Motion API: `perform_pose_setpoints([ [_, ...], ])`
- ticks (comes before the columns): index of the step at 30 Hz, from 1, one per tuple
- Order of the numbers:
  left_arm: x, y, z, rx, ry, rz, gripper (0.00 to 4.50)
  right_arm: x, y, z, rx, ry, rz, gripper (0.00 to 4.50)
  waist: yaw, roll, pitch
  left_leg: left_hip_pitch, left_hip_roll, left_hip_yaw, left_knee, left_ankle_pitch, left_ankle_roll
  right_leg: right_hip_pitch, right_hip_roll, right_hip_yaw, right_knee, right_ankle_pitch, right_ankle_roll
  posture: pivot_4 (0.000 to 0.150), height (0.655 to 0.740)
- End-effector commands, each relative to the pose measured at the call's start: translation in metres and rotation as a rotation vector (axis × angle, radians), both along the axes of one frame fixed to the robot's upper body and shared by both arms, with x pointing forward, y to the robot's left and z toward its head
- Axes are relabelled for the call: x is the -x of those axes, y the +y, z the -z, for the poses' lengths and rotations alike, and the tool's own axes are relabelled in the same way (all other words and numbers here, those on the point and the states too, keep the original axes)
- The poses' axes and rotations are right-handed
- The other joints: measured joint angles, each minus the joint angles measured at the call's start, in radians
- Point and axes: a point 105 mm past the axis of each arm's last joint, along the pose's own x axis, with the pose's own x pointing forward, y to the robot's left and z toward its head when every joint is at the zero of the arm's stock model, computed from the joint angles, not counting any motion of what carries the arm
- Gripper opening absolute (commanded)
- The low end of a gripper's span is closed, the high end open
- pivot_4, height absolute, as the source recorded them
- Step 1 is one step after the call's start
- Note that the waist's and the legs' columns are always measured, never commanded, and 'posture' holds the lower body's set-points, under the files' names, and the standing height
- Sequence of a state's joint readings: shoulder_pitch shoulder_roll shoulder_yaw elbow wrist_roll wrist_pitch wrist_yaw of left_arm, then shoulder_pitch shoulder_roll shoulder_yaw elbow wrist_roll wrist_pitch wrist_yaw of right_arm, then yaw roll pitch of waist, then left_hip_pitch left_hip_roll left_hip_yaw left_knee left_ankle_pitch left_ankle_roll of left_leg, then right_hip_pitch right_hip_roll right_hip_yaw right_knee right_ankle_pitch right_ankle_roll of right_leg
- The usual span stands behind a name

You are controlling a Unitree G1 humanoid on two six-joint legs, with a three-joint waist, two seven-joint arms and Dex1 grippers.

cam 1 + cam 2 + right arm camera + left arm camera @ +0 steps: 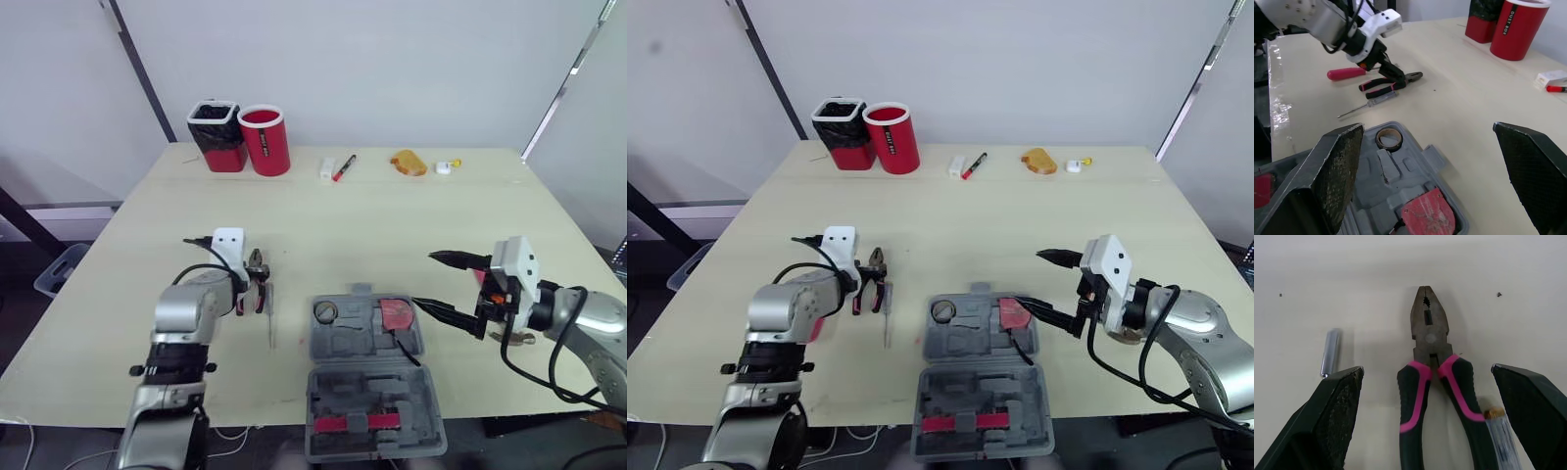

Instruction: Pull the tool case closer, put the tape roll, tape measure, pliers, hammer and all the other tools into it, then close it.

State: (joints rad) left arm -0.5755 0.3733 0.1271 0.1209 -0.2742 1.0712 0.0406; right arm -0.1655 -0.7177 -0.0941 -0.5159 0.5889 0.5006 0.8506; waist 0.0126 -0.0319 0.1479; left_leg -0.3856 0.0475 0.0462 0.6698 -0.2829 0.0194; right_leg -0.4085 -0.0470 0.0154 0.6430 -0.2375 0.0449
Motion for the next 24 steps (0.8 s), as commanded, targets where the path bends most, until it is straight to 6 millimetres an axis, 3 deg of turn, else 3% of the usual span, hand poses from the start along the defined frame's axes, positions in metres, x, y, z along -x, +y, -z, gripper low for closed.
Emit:
perform_pose_setpoints([
  [1,-0.008,0.005,-0.005,-0.053,-0.009,-0.032,4.5,0.004,0.002,-0.012,0.002,-0.05,-0.013,4.46,0.0,0.0,0.0,0.0,0.0,0.0,0.0,0.0,0.0,0.0,0.0,0.0,0.0,0.0,0.0,0.15,0.74],
  [11,-0.006,-0.002,0.006,-0.04,0.097,-0.08,4.5,0.006,-0.001,-0.01,0.009,-0.049,-0.002,4.46,0.0,0.0,0.0,0.0,0.0,0.0,0.0,0.0,0.0,0.0,0.0,-0.001,0.0,0.001,0.001,0.15,0.74],
  [24,-0.004,0.01,0.009,0.009,0.11,-0.155,4.5,0.009,-0.006,0.002,0.01,-0.042,0.008,4.46,-0.002,0.0,0.0,0.001,0.0,0.0,0.0,0.0,0.0,0.0,0.0,0.0,0.0,0.001,0.002,0.15,0.74],
])
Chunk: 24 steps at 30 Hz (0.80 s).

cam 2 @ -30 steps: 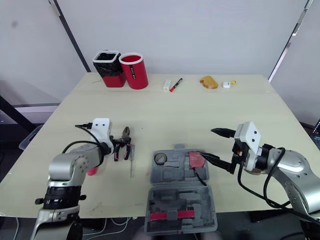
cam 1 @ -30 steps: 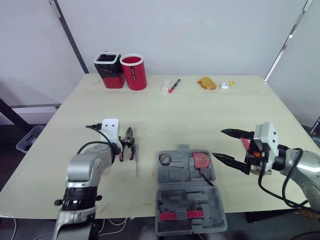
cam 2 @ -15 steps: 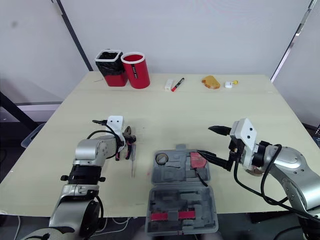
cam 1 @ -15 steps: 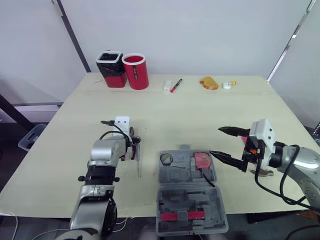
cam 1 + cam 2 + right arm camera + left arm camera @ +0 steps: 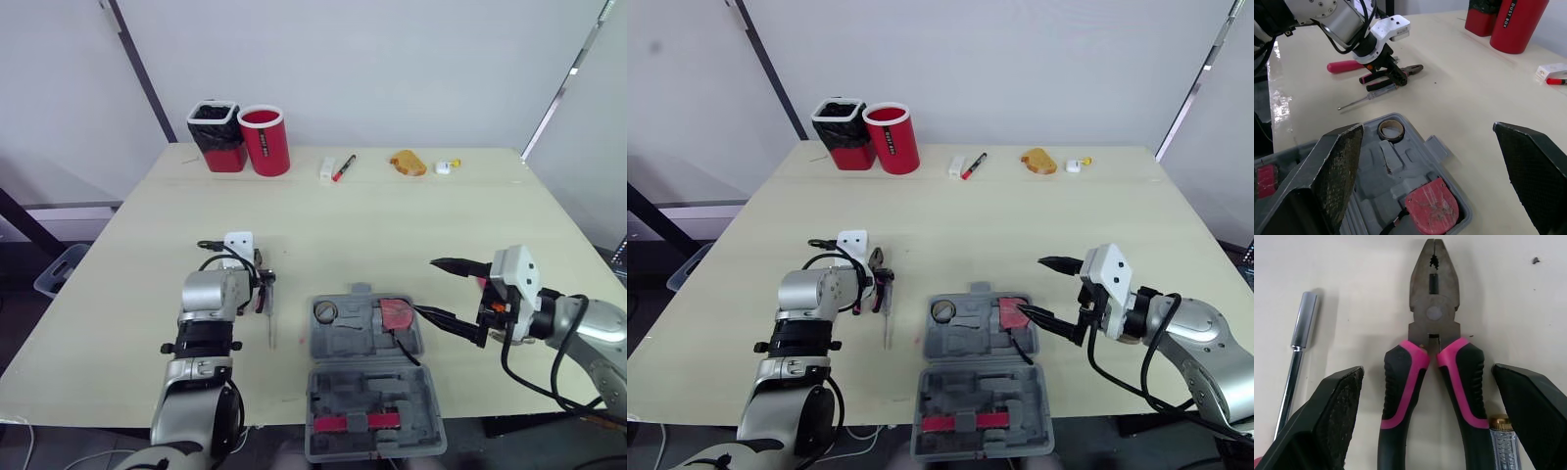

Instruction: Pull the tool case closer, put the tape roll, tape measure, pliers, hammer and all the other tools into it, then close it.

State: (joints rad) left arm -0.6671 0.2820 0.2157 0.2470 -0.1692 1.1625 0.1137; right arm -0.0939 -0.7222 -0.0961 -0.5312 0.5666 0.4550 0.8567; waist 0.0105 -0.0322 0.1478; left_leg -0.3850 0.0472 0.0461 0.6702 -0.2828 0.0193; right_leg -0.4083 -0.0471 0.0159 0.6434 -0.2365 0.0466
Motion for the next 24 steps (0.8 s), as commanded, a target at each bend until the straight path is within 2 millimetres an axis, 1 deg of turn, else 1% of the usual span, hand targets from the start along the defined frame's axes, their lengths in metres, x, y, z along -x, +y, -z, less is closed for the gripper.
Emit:
perform_pose_setpoints([
  [1,-0.002,0.008,-0.004,-0.008,-0.01,-0.029,4.5,0.001,-0.003,-0.008,-0.005,-0.048,0.001,4.46,0.0,0.0,0.0,0.0,0.0,0.0,0.0,0.0,0.0,0.0,0.0,0.0,0.0,0.0,0.0,0.15,0.74],
  [8,-0.002,0.005,-0.004,-0.011,-0.004,-0.013,4.5,0.001,-0.003,-0.006,-0.007,-0.05,0.005,4.46,0.0,0.0,0.0,0.0,0.0,0.0,0.0,0.0,0.0,0.0,0.0,0.0,0.0,0.0,0.0,0.15,0.74],
  [9,-0.002,0.004,-0.003,-0.01,-0.002,-0.009,4.24,0.001,-0.003,-0.005,-0.007,-0.049,0.006,4.49,0.001,0.0,0.0,0.0,0.0,0.0,0.0,0.0,0.0,0.0,0.0,0.0,0.0,0.0,0.0,0.15,0.74],
  [10,-0.002,0.003,-0.003,-0.007,0.0,-0.005,4.08,0.002,-0.003,-0.005,-0.007,-0.049,0.006,4.5,0.001,0.0,0.0,0.0,0.0,0.0,0.0,0.0,0.0,0.0,0.0,0.0,0.0,0.0,0.0,0.15,0.74],
  [11,-0.002,0.003,-0.002,-0.002,0.002,-0.001,3.7,0.002,-0.003,-0.005,-0.007,-0.049,0.007,4.5,0.0,0.0,0.0,0.0,0.0,0.0,0.0,0.0,0.0,0.0,0.0,0.0,0.0,0.0,0.0,0.15,0.74],
  [12,-0.002,0.002,-0.002,0.0,0.001,0.0,3.11,0.002,-0.003,-0.005,-0.008,-0.049,0.007,4.5,0.0,0.0,0.0,0.0,0.0,0.0,0.0,0.0,0.0,0.0,0.0,0.0,0.0,0.0,0.0,0.15,0.74],
  [13,-0.002,0.002,-0.002,0.001,0.001,0.002,2.9,0.002,-0.003,-0.004,-0.008,-0.048,0.008,4.5,-0.002,0.0,0.0,0.0,0.0,0.0,0.0,0.0,0.0,0.0,0.0,0.0,0.0,0.0,0.0,0.15,0.74],
  [14,-0.002,0.002,-0.003,0.002,-0.001,0.003,2.44,0.002,-0.004,-0.004,-0.008,-0.047,0.01,4.5,-0.002,0.0,0.0,0.0,0.0,0.0,0.0,0.0,0.0,0.0,0.0,0.001,0.0,0.0,0.0,0.15,0.74],
  [15,-0.002,0.002,-0.003,0.002,-0.002,0.004,2.36,0.002,-0.004,-0.003,-0.008,-0.046,0.011,4.5,-0.001,0.0,0.0,0.0,0.0,0.0,0.0,0.0,0.0,0.0,0.0,0.001,0.0,0.0,0.0,0.15,0.74],
  [21,-0.002,0.005,-0.007,0.012,-0.022,0.001,2.36,0.002,-0.003,-0.003,-0.008,-0.042,0.012,4.5,-0.001,0.0,0.0,0.0,0.0,0.0,0.0,0.0,0.0,0.0,0.0,0.001,0.001,0.0,0.0,0.15,0.74],
  [24,-0.003,0.008,-0.017,0.041,-0.075,-0.009,2.36,0.002,-0.002,-0.004,-0.009,-0.043,0.014,4.5,-0.001,0.0,0.0,0.0,0.0,0.0,0.0,0.0,0.0,0.0,0.0,0.001,0.001,0.0,0.0,0.15,0.74],
])
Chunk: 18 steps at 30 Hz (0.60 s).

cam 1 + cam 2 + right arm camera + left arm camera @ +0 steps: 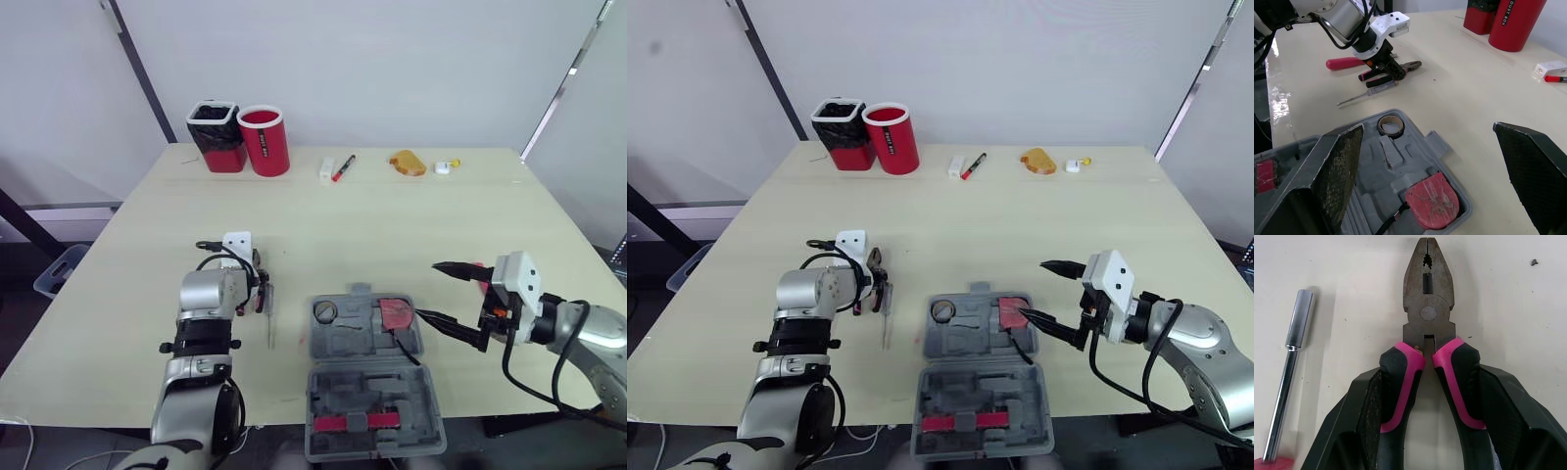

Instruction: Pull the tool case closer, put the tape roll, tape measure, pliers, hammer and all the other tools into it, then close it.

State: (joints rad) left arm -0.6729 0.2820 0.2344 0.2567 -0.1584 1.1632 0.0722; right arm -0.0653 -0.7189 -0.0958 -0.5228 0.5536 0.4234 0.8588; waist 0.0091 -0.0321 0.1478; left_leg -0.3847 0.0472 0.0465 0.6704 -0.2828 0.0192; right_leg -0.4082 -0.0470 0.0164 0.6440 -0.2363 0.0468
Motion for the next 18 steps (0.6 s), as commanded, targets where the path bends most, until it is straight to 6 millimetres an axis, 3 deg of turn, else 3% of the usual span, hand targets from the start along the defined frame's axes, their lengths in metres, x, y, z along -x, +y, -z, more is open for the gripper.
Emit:
perform_pose_setpoints([
  [1,-0.002,0.009,-0.02,0.017,-0.088,-0.023,2.36,0.0,0.001,-0.009,-0.009,-0.044,0.005,4.5,-0.001,0.0,0.0,0.0,0.0,0.0,0.0,0.0,0.0,0.0,0.0,0.0,0.0,0.0,0.0,0.15,0.74],
  [7,0.002,0.011,-0.047,-0.001,-0.165,0.082,2.36,0.0,0.003,-0.011,-0.015,-0.043,0.006,4.5,0.002,0.0,0.0,-0.001,0.0,0.0,0.0,0.0,0.0,0.0,0.0,-0.001,0.0,0.0,0.0,0.15,0.74],
  [9,0.006,0.005,-0.066,-0.032,-0.215,0.213,2.36,0.001,0.005,-0.012,-0.016,-0.043,-0.001,4.5,0.0,0.0,0.0,-0.001,0.0,0.0,0.0,0.0,0.0,0.0,0.0,-0.001,0.0,0.0,0.0,0.15,0.74],
  [13,0.018,-0.009,-0.081,-0.032,-0.253,0.45,2.36,0.002,0.009,-0.015,-0.02,-0.039,-0.017,4.5,0.001,0.0,0.0,-0.001,0.0,0.0,0.0,0.0,-0.001,-0.001,0.0,0.0,0.0,0.0,0.0,0.15,0.74],
  [18,0.046,-0.023,-0.099,-0.088,-0.249,0.916,2.36,0.0,0.023,-0.02,0.035,-0.049,-0.055,4.5,0.001,0.0,0.001,-0.001,0.0,0.001,0.0,0.0,0.0,-0.001,-0.001,0.0,0.0,0.0,0.0,0.15,0.74],
])
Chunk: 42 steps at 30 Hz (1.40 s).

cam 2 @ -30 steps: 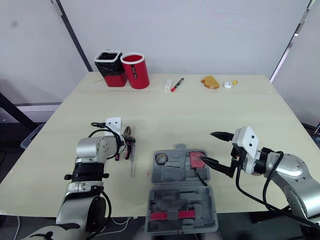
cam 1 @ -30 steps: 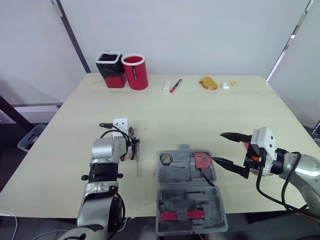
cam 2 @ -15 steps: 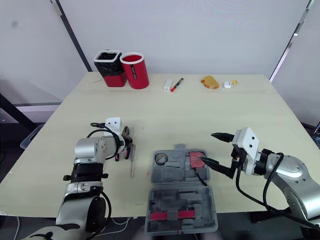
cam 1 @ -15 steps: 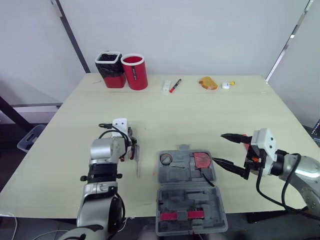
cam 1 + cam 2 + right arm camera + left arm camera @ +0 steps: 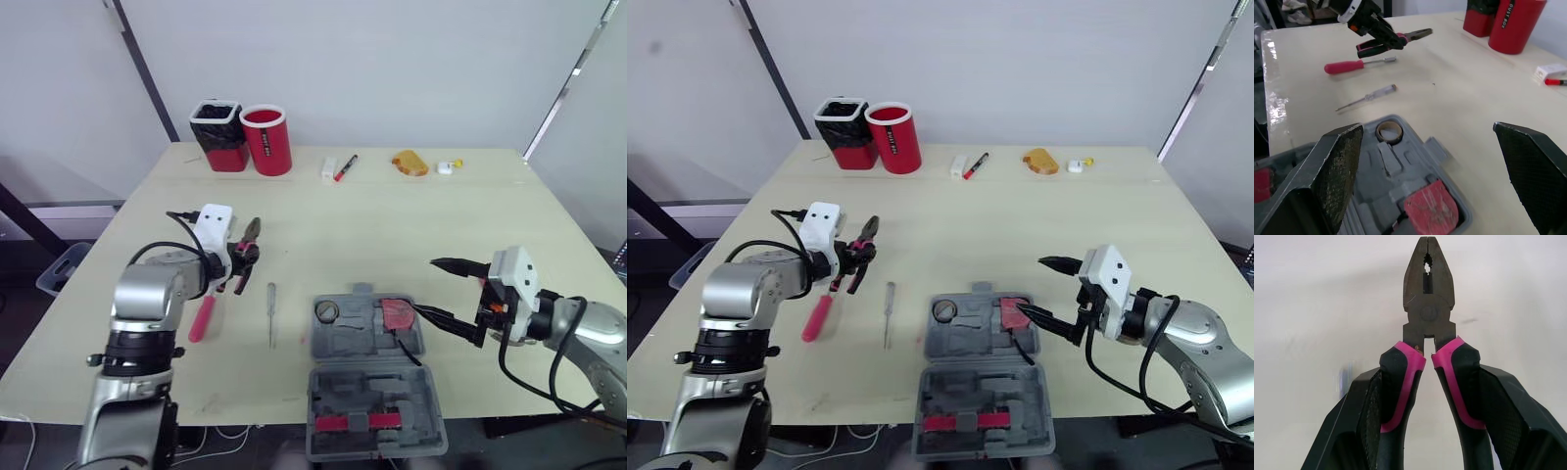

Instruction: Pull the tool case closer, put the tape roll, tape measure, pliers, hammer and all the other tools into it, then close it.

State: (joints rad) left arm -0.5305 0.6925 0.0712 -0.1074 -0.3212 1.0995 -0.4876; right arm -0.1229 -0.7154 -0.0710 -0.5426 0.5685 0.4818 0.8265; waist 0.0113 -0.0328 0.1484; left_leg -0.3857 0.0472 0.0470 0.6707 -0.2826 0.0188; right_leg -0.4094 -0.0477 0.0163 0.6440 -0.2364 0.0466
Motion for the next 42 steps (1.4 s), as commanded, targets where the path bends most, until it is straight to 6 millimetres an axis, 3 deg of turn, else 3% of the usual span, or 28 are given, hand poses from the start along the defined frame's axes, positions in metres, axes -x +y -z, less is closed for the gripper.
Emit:
perform_pose_setpoints([
  [1,0.021,-0.024,-0.029,-0.072,-0.052,0.432,2.36,0.003,0.016,-0.013,0.053,-0.05,-0.052,4.5,-0.004,-0.001,0.001,0.001,0.0,0.0,0.0,0.0,0.0,0.0,0.0,0.0,0.0,0.0,0.0,0.15,0.74],
  [6,0.044,-0.042,-0.032,-0.246,0.001,0.875,2.36,-0.009,0.042,-0.008,0.219,-0.005,-0.062,4.5,0.002,0.0,0.003,-0.001,0.0,0.001,0.0,0.0,0.0,-0.001,0.0,0.0,0.0,-0.002,-0.004,0.15,0.74],
  [9,0.046,-0.045,-0.03,-0.289,0.016,0.966,2.36,-0.012,0.049,-0.003,0.264,0.042,-0.078,4.5,0.004,0.0,0.003,-0.003,0.0,0.001,0.001,0.0,0.0,-0.001,0.0,-0.001,-0.001,-0.002,-0.005,0.15,0.74],
  [14,0.048,-0.073,-0.029,-0.388,0.008,1.2,2.36,-0.023,0.092,0.0,0.287,0.105,-0.156,4.5,0.001,0.0,0.003,-0.009,0.0,0.0,0.003,0.0,0.001,-0.006,0.001,-0.002,0.0,0.0,0.0,0.15,0.74],
  [20,0.04,-0.086,-0.028,-0.462,-0.005,1.263,2.36,-0.036,0.119,0.005,0.328,0.154,-0.178,4.5,0.001,0.0,0.003,-0.011,0.0,-0.001,0.005,0.0,0.001,-0.006,0.001,-0.002,0.0,0.0,0.0,0.15,0.74],
  [31,0.04,-0.091,-0.031,-0.498,-0.03,1.282,2.36,-0.048,0.133,0.011,0.393,0.184,-0.177,4.5,-0.001,0.0,0.003,-0.011,0.001,-0.002,0.006,0.0,0.001,-0.006,0.001,-0.004,0.002,0.0,0.0,0.15,0.74],
  [34,0.04,-0.091,-0.031,-0.487,-0.032,1.273,2.36,-0.048,0.133,0.013,0.416,0.184,-0.185,3.67,0.0,0.0,0.003,-0.011,0.001,-0.002,0.006,0.0,0.001,-0.006,0.001,-0.004,0.002,0.0,0.0,0.15,0.74],
  [39,0.041,-0.091,-0.031,-0.466,-0.03,1.27,2.36,-0.046,0.134,0.016,0.436,0.183,-0.198,0.94,-0.001,0.0,0.003,-0.011,0.001,-0.003,0.007,0.0,0.001,-0.006,0.001,-0.004,0.002,0.0,0.0,0.15,0.74],
  [42,0.042,-0.092,-0.029,-0.462,-0.029,1.272,2.36,-0.045,0.135,0.016,0.433,0.182,-0.203,0.96,-0.001,0.0,0.003,-0.011,0.001,-0.003,0.007,0.0,0.001,-0.006,0.001,-0.004,0.002,0.0,0.0,0.15,0.74],
])
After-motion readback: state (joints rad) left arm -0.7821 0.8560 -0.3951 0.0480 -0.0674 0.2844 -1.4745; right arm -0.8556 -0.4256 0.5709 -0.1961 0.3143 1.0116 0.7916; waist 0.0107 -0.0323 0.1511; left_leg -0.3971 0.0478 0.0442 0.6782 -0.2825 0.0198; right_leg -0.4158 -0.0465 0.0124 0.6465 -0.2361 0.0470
